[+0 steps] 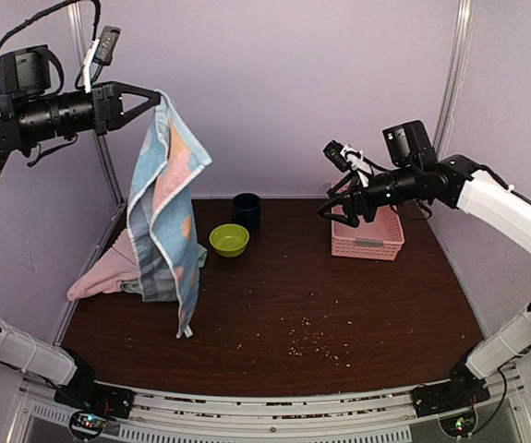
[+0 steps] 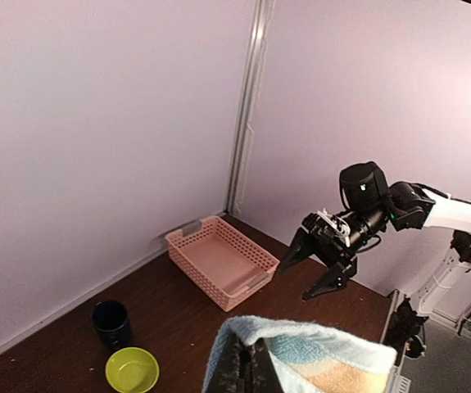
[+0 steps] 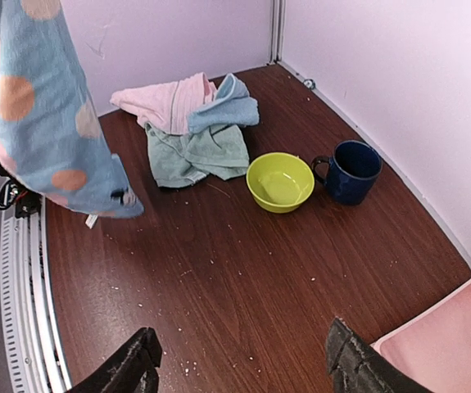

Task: Roll the towels
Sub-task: Place the towel at the center of the board, then pick up the towel from the center of the board.

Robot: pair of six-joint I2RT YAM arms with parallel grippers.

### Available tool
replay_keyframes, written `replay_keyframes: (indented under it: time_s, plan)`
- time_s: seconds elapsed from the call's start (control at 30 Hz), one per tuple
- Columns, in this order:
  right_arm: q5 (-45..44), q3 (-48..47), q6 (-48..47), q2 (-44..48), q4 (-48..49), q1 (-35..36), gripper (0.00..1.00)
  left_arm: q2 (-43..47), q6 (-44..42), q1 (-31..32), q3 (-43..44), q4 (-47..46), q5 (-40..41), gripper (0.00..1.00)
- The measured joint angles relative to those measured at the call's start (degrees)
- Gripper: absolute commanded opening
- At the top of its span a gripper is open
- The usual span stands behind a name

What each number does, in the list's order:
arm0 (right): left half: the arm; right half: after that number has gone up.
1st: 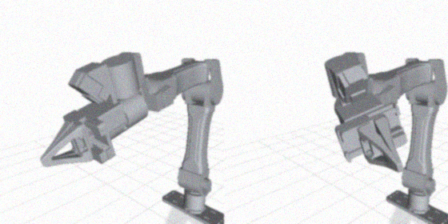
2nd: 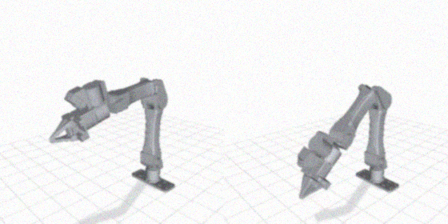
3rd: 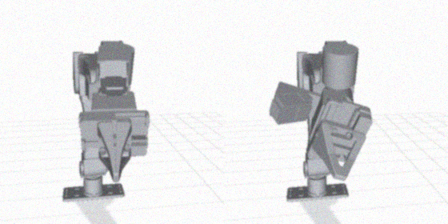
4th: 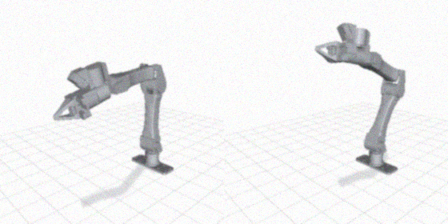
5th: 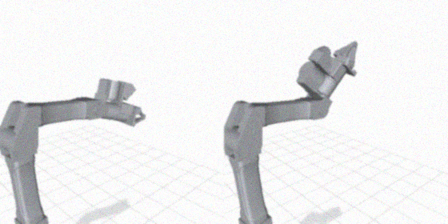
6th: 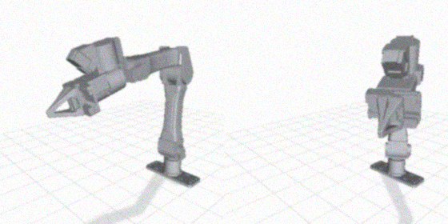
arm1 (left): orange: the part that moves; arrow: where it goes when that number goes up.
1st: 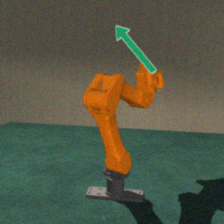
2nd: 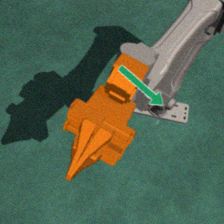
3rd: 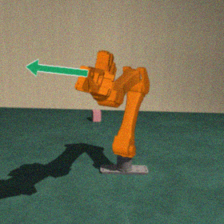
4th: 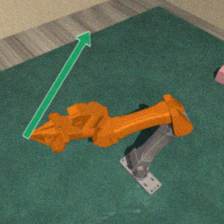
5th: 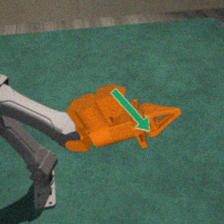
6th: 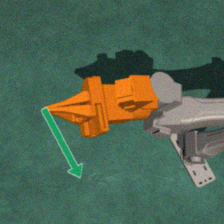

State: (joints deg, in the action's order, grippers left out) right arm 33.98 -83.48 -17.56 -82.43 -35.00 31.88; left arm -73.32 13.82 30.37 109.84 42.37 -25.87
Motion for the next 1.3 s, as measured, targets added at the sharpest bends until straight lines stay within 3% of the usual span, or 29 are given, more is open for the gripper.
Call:
replay_keyframes:
  time_s: [0.1, 0.23, 0.47, 0.53, 0.57, 0.7, 0.8, 1.03, 1.13, 1.3]
  plan:
    - [2.49, -0.33, 0.22, 2.25, -0.44, -0.96, 0.71, -1.25, 2.21, 1.60, -3.41, -3.85, -5.09, 0.00]
    - [6.49, 1.75, 0.50, 5.62, -0.31, -5.31, 0.71, -6.14, 2.67, 8.96, -6.60, -7.56, -7.89, 0.00]
    - [10.58, 9.64, 2.49, 9.33, -0.74, -25.35, 0.70, -31.58, 1.27, 23.89, -6.80, -14.67, -7.87, 0.00]
    - [11.89, 9.84, 3.02, 8.66, -0.76, -31.93, 0.70, -41.27, 1.51, 26.34, -4.52, -15.89, -7.48, 0.27]
    - [12.44, 9.84, 3.06, 8.22, -0.70, -34.67, 0.70, -46.47, 1.29, 27.26, -1.55, -15.06, -7.13, 0.36]
    - [12.33, 9.84, 0.81, 7.32, -2.05, -39.04, 0.70, -58.60, -0.72, 28.70, 10.23, -10.05, -1.25, 0.51]
    - [11.89, 10.58, -4.55, 7.67, -4.28, -37.88, 0.64, -55.43, -2.91, 28.26, 7.02, -8.52, 5.25, 0.53]
    - [5.20, 19.30, -21.97, 8.63, -11.04, -26.67, 0.50, -27.61, -2.58, 21.59, -25.75, -12.85, 13.11, 0.49]
    - [2.32, 22.99, -27.06, 8.57, -13.64, -14.58, 0.39, -20.50, -0.85, 17.90, -36.68, -14.27, 14.78, 0.46]
    - [-3.06, 26.67, -31.80, 8.44, -15.45, -2.73, 0.36, -16.04, 3.13, 17.11, -49.70, -16.87, 17.07, 0.37]
